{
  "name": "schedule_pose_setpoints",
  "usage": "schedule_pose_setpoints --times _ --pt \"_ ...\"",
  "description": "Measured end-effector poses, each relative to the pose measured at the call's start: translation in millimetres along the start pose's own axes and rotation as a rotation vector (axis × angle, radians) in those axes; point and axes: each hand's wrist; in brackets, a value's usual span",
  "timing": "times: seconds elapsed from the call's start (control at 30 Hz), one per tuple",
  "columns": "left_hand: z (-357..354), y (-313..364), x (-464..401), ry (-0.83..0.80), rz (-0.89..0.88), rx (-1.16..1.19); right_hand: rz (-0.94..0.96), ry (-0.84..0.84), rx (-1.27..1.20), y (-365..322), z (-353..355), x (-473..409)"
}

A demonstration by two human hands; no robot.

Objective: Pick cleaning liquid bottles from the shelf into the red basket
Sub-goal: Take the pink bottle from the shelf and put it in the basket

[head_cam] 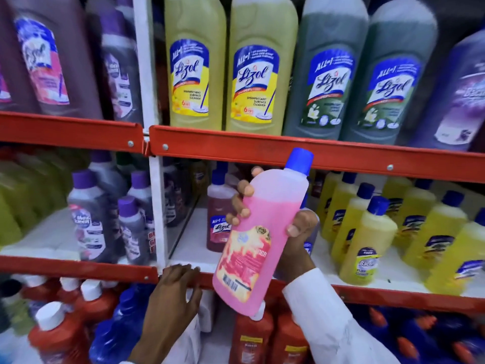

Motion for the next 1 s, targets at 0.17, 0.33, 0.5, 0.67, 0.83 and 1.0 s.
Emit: schedule_pose_setpoints --times 0.17,0.33,0.5,0.67,0.83,1.0 --pt "0 3 0 -0.010 0.024 -0.014 0.150 0.190 0.304 -4 -8 10" --pt "25 16 0 -0.116 0.012 0.065 0.323 0.456 0.783 2 -17 26" --pt "73 75 14 -0.173 -0.088 0.507 0.246 0.517 0.932 -5 -15 70" --pt "62 151 40 -0.150 -0.052 0.779 0.067 0.527 0.939 -8 -14 132" --pt "11 181 86 -0.311 0.047 0.821 -0.141 0.580 1.117 -19 -1 219" --pt "-62 197 139 -0.540 0.130 0.730 -0.365 0.624 1.453 -14 31 305"
Point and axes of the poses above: each hand's wrist, its own x-axis away from the middle knuckle, its own z-axis out of the back of the hand, y = z × x, and after that the axes turned 10 degrees about -x, right-handed
